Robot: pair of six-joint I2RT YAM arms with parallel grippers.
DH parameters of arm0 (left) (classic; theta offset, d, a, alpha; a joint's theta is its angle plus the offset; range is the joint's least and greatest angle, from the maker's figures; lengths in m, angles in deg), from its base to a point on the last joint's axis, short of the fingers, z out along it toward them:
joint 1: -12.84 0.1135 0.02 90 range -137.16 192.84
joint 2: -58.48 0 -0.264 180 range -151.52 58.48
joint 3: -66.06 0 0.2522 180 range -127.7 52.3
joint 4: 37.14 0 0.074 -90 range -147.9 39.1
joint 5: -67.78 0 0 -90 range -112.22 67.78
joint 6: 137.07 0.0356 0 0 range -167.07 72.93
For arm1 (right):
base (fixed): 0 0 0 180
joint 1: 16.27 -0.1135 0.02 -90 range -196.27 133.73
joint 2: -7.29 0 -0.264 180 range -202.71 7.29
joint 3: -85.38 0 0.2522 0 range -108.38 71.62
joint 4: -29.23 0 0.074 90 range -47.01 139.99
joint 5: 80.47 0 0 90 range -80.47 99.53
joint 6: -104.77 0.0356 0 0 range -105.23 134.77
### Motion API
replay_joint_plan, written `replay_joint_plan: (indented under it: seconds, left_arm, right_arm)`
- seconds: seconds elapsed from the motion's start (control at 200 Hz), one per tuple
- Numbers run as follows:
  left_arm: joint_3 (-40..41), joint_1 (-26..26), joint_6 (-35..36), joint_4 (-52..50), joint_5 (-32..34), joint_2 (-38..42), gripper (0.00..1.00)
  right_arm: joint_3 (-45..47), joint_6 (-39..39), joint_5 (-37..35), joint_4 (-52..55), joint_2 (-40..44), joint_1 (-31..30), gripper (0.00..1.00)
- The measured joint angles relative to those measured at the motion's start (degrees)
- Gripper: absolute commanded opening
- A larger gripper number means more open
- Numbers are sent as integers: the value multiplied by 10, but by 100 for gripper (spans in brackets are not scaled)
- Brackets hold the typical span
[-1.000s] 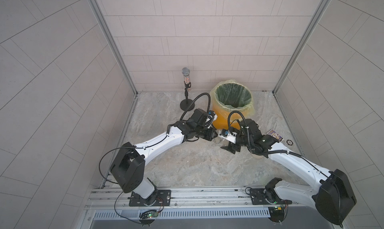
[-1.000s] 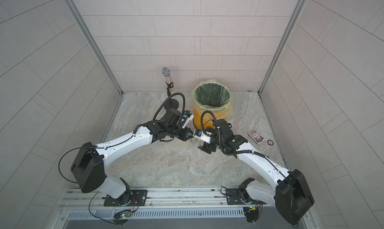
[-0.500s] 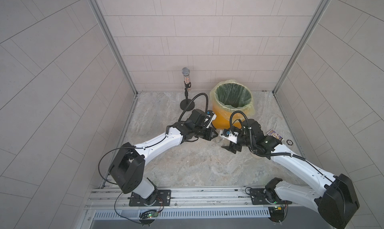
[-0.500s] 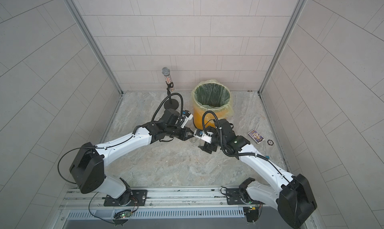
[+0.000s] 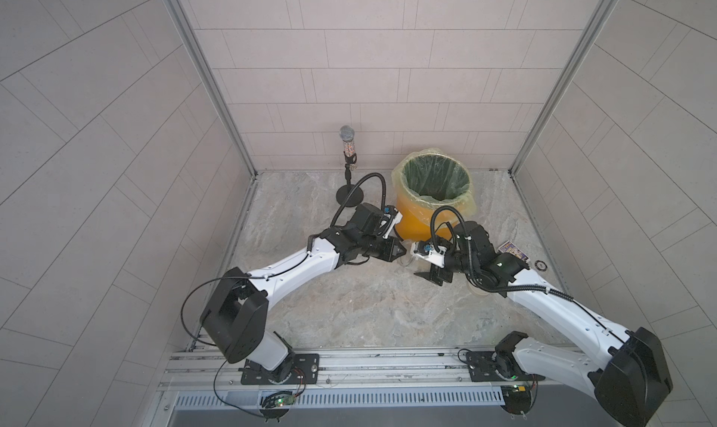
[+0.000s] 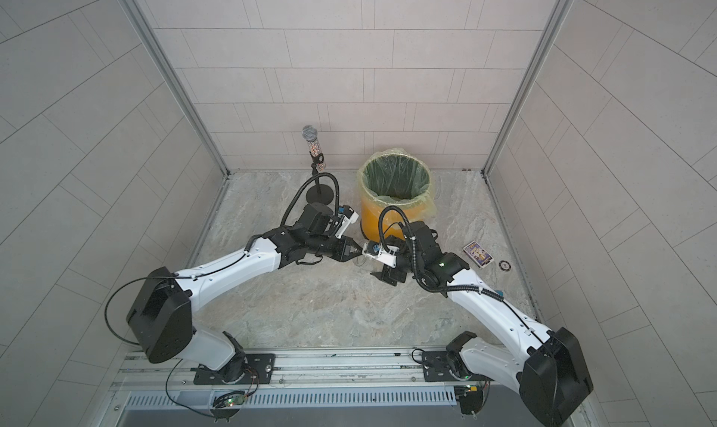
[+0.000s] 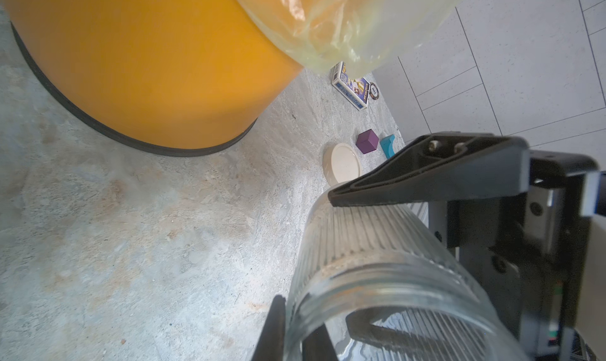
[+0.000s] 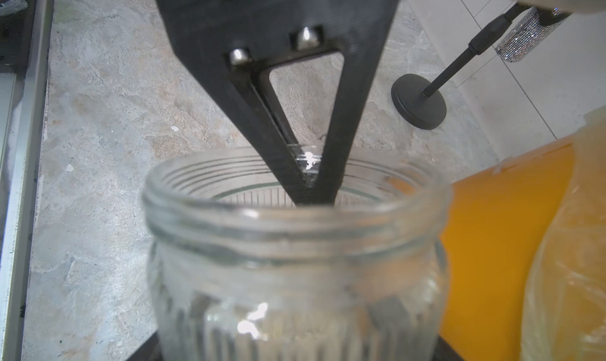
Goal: Empty expired oatmeal from jars
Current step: Pick up the jar from the center of the board.
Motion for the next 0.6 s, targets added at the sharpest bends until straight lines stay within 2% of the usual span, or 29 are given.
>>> replay_joint_plan:
  seconds: [0.1,0.14,0.165,0.19,0.28,0.39,0.6]
  left_arm:
    - [0,0,-3,2,-3,0,2]
    - [0,1,-5,4,-6,0,15]
    - [0,1,-7,5,-7,0,40]
    - [-1,1,-8,5,-10,0,52]
    - [-12,4,-17,19,-16,0,57]
    - [-22,7,-15,37,-19,5,87]
    - [-51,8,-11,14,-5,42,99]
  right_arm:
    - [-8,-1,-3,11,-1,0,0]
    - [-15,-1,-6,21,-2,0,0]
    - [-21,-1,-7,28,-3,0,0]
    - [-28,-1,-9,37,-3,0,0]
    - [-51,2,-18,74,-5,0,0]
    - [-76,5,-26,116,-5,0,0]
    - [-125,15,-39,175,19,2,0]
